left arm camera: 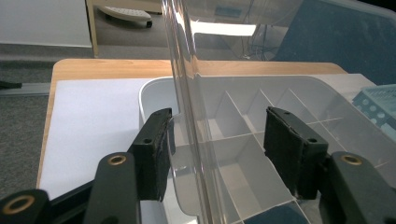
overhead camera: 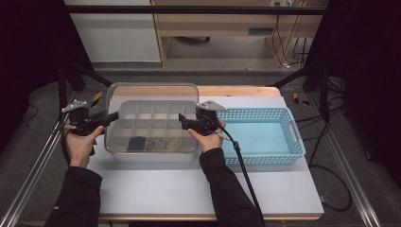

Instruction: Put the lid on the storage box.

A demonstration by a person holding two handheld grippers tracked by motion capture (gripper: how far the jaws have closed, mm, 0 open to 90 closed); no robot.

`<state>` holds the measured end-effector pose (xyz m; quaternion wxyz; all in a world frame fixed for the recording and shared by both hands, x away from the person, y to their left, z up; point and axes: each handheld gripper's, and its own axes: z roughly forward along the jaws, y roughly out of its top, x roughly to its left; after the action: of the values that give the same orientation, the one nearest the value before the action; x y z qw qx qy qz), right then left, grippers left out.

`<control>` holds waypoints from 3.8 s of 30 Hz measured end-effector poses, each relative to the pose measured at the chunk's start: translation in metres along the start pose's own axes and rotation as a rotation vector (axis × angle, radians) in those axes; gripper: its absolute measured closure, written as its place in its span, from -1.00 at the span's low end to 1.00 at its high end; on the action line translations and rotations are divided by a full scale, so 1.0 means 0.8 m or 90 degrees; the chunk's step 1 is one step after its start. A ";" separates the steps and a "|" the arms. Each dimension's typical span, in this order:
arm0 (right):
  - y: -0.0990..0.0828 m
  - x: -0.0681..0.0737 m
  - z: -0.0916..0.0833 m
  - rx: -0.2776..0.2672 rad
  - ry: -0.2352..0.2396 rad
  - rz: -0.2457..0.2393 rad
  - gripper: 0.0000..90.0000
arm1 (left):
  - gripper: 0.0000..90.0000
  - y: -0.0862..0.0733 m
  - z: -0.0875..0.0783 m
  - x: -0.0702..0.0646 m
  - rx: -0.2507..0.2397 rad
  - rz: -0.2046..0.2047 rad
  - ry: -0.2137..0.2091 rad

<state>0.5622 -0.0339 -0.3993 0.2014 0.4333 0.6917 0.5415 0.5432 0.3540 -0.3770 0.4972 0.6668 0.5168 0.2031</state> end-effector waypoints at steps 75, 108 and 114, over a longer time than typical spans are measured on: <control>-0.024 -0.002 0.040 0.070 -0.051 0.031 -0.78 | -0.29 -0.017 0.050 0.022 0.083 -0.036 0.004; -0.023 0.003 0.042 0.118 -0.091 -0.016 -0.80 | -0.24 -0.017 0.045 0.018 0.075 -0.026 0.013; -0.021 0.005 0.040 0.105 -0.091 -0.015 -0.76 | -0.23 -0.020 0.047 0.022 0.093 -0.031 0.011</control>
<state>0.5775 -0.0130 -0.4248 0.2199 0.4777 0.7227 0.4484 0.5719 0.3520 -0.4111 0.4475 0.6868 0.5504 0.1586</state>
